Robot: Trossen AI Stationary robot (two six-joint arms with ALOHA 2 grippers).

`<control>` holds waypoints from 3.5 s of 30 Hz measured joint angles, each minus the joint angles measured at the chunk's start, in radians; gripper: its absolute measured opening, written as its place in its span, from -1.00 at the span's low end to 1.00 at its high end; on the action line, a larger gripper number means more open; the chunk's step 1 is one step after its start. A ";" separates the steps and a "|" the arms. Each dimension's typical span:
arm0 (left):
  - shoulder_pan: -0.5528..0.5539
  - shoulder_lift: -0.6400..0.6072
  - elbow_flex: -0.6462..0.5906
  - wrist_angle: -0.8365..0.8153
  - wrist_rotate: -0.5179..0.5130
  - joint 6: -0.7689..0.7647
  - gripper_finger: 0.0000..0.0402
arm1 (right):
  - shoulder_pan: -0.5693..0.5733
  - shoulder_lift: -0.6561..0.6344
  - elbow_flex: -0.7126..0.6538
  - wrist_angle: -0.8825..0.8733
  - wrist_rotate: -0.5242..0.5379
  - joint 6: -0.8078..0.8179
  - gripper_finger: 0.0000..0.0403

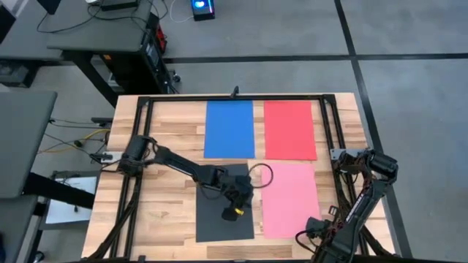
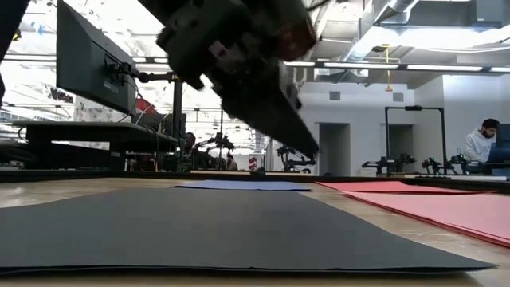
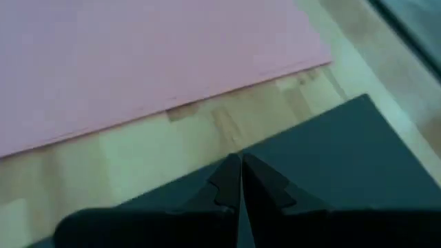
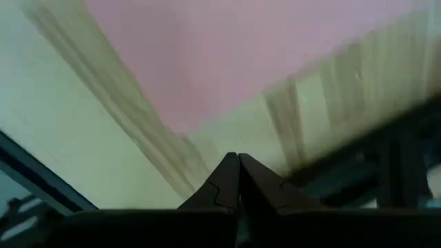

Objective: Organize paper
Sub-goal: Adjust the stacked colored papers, then return to Home Position

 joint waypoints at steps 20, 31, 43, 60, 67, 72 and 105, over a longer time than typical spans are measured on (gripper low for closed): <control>-0.086 0.264 0.371 -0.228 -0.028 -0.007 -1.00 | 0.007 0.000 -0.125 0.068 -0.181 0.146 -1.00; -0.084 0.348 0.484 -0.272 -0.062 -0.037 -1.00 | -0.005 0.003 -0.212 0.208 -0.214 0.137 -1.00; -0.084 0.360 0.505 -0.298 -0.074 -0.038 -1.00 | -0.040 0.002 -0.215 0.244 -0.181 0.092 -1.00; -0.083 0.361 0.504 -0.294 -0.077 -0.038 -1.00 | -0.057 0.000 -0.214 0.270 -0.130 0.072 -1.00; -0.083 0.361 0.504 -0.293 -0.078 -0.037 -1.00 | -0.069 0.000 -0.214 0.283 -0.124 0.068 -1.00; -0.083 0.361 0.503 -0.290 -0.078 -0.037 -1.00 | -0.075 0.000 -0.214 0.291 -0.122 0.067 -1.00; -0.074 0.231 0.499 -0.531 -0.079 0.012 -1.00 | -0.023 -0.061 -0.066 0.065 -0.088 0.029 -1.00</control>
